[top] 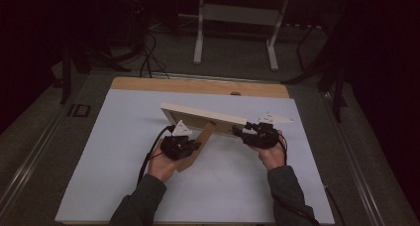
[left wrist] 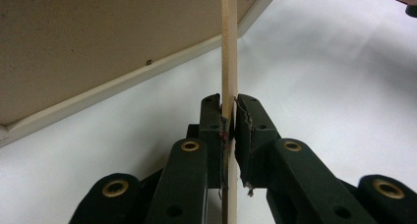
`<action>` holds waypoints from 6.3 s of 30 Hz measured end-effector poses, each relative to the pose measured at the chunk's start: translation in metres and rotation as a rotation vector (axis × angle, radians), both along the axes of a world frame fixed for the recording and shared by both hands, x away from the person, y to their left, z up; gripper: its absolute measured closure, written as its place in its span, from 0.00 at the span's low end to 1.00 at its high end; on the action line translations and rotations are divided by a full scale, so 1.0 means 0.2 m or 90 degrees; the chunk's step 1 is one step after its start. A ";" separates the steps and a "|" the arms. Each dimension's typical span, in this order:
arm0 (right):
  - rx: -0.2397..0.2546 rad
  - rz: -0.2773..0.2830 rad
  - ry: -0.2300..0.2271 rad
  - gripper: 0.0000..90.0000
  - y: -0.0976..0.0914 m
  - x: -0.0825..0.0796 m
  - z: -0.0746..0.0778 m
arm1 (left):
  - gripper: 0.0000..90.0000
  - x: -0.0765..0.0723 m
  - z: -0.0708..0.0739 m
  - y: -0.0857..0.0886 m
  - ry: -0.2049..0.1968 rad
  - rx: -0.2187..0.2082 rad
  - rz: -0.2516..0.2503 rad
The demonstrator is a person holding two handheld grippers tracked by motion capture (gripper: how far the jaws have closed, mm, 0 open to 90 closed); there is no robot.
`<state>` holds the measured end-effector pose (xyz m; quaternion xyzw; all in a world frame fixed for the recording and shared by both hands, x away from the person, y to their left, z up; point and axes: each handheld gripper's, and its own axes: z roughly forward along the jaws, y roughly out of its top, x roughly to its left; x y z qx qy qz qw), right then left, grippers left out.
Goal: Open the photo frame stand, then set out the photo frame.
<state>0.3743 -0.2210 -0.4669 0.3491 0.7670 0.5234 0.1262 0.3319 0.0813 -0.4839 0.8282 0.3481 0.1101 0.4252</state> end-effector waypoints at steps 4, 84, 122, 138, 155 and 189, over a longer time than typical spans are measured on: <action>-0.001 0.001 0.000 0.54 0.00 0.00 0.00 | 0.92 0.00 0.00 0.00 0.000 0.001 0.000; -0.045 -0.079 0.047 0.77 -0.16 0.03 -0.12 | 0.73 0.00 0.05 0.38 -0.018 -0.111 0.121; -0.048 -0.113 0.043 1.00 -0.08 0.15 -0.05 | 0.99 0.12 0.04 0.32 -0.021 -0.068 0.207; -0.037 -0.077 0.044 1.00 -0.01 0.15 -0.05 | 1.00 0.17 0.07 0.30 -0.032 -0.060 0.220; -0.024 -0.044 0.038 1.00 -0.01 0.13 -0.03 | 1.00 0.18 0.09 0.25 -0.035 -0.047 0.211; -0.019 -0.003 0.032 1.00 0.01 0.10 0.01 | 1.00 0.13 0.23 0.04 -0.063 -0.064 0.128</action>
